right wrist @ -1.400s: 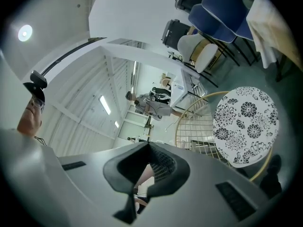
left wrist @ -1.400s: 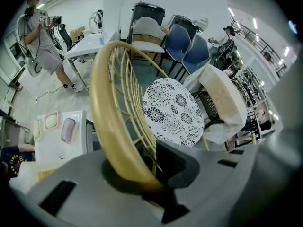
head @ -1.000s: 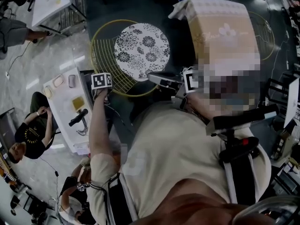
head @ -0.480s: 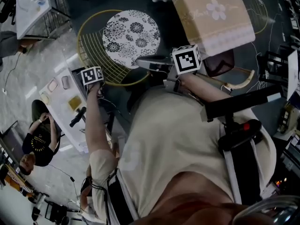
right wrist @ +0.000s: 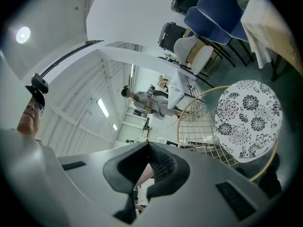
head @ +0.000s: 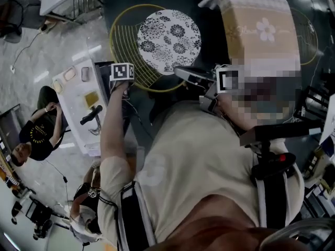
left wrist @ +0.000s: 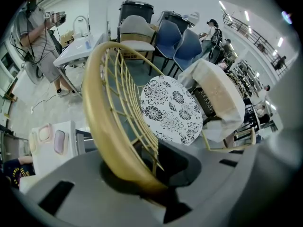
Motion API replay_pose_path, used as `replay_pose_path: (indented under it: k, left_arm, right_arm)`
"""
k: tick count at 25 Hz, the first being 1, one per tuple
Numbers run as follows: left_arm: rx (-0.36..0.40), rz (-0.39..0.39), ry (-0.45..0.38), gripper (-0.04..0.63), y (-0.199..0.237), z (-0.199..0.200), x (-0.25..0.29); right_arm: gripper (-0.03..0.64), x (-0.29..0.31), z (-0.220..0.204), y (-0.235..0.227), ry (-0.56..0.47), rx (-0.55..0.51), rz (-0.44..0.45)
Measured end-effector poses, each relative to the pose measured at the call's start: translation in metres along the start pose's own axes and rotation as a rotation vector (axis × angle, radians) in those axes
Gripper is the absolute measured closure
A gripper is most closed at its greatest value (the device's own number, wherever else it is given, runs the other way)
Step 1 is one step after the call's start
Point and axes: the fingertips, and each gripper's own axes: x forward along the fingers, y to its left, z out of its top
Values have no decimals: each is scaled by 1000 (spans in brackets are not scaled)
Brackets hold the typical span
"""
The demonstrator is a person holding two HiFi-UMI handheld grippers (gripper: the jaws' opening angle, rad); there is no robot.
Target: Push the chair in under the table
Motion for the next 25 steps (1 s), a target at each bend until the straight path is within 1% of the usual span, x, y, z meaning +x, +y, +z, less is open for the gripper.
replay_pose_path:
  k: [3,8,11,14,16,19,25]
  left_arm:
    - [-26,10,-11,493,6,-1,-1]
    - [-17,13,-4,491,8,0,-1]
    - [-15,28,4,491,9,-4,-1]
    - [-14,4,19,491,3,-6,4]
    - [-8,-15,11,491,1,-2,4]
    - [-7,-22,-4,491,0,0,3]
    - [-6,-6,-12,491,1,0,0]
  right_arm:
    - [607,7,-1,2,9,-11,13]
    - [607,4,3,-4,-18,6,10]
    - [607,3,0,-4,-19,15,6]
    - [606,2,-3,-11,-17,25,-5]
    - [606,5,-5,-12,-9,25,-9]
    - [606,8,-4,-9,-1,18,-3]
    - [606,9,-3,-7,14,18,18]
